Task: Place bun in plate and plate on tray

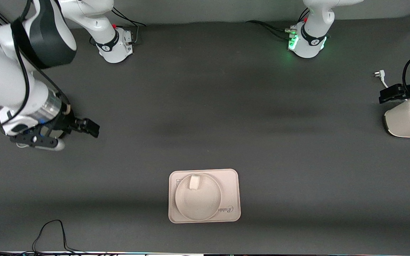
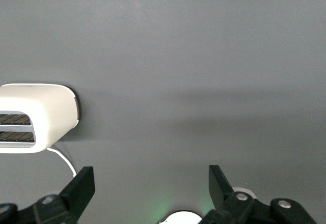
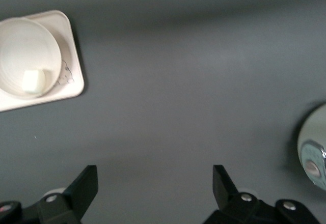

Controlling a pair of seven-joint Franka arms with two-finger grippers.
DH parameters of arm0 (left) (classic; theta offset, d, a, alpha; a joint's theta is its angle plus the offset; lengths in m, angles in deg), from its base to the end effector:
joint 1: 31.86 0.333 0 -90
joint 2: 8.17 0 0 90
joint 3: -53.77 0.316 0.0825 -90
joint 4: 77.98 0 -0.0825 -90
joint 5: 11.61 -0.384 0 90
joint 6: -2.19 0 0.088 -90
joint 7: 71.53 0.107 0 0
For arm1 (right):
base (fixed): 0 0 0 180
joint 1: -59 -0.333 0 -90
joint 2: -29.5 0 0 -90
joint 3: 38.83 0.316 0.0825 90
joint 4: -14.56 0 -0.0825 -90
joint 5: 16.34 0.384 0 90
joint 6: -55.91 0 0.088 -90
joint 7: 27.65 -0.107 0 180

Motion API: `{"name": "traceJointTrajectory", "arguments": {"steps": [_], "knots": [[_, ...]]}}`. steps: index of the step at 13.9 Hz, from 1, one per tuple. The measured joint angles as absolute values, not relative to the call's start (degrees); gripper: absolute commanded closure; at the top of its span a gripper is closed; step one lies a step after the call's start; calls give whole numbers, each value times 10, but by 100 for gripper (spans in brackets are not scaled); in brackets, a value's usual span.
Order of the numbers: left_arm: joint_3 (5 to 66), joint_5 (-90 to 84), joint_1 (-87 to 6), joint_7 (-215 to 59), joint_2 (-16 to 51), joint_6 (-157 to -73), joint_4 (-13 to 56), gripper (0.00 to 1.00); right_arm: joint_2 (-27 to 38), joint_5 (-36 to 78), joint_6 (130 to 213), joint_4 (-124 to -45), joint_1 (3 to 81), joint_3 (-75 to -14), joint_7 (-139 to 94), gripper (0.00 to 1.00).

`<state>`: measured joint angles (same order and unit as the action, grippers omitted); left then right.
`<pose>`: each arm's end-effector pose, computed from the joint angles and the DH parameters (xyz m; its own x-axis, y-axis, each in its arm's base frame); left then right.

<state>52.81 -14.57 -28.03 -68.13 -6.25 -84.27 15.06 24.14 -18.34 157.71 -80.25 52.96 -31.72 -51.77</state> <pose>0.5530 0.0337 0.5764 0.9886 -0.0066 -0.1505 -0.0131 -0.9990 -0.0420 0.5808 0.1297 0.5493 0.9822 -0.1842 0.0359 -0.1846 -0.9828 0.0089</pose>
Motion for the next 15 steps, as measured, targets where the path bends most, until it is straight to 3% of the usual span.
{"name": "traceJointTrajectory", "arguments": {"steps": [4, 15], "knots": [[524, -146, -288, -702, -64, -842, 152, 0, 309, -182, 1583, -873, 542, -340, -456, 0], [525, -146, -288, -759, -66, -828, 141, 0, 321, -152, 1579, -882, 571, -336, -406, 0]]}}
